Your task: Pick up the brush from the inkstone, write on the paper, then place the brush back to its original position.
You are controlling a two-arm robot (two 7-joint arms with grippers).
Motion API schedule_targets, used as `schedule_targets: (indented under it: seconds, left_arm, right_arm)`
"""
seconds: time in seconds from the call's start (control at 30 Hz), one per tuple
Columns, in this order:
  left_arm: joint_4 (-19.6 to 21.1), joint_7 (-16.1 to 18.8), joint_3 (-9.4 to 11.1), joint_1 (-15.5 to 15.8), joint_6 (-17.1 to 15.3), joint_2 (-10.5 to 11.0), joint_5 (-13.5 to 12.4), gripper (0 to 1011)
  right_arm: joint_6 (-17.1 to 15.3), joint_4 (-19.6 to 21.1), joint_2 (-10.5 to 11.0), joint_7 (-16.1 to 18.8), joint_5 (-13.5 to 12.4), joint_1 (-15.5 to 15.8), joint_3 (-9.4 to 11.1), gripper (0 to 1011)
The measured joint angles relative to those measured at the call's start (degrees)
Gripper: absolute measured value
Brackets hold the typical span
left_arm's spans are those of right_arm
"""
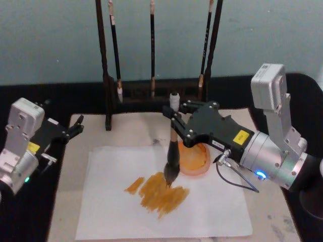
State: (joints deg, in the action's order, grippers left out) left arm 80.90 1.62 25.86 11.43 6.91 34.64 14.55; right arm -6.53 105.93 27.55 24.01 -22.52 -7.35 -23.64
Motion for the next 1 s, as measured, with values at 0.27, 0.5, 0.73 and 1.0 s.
schedule_targets:
  seconds: [0.27,0.5,0.73,1.0]
  left_arm:
    - [0.0,0.0,0.0,0.0,0.0,0.0,0.0,1010]
    - [0.0,0.0,0.0,0.0,0.0,0.0,0.0,1010]
    - [0.0,0.0,0.0,0.0,0.0,0.0,0.0,1010]
    - [0.0,0.0,0.0,0.0,0.0,0.0,0.0,1010]
  right_arm:
    - [0.37,0.39,-1.08,0.06,-1.16,-1.6,-0.42,155]
    - [0.38,0.72,-0.83,0.01,-0.74,-2.76,-0.78,155]
    - [0.38,0.68,-0.86,-0.01,-0.75,-2.66,-0.78,155]
    - [0.38,0.64,-0.9,-0.02,-0.79,-2.58,-0.75,155]
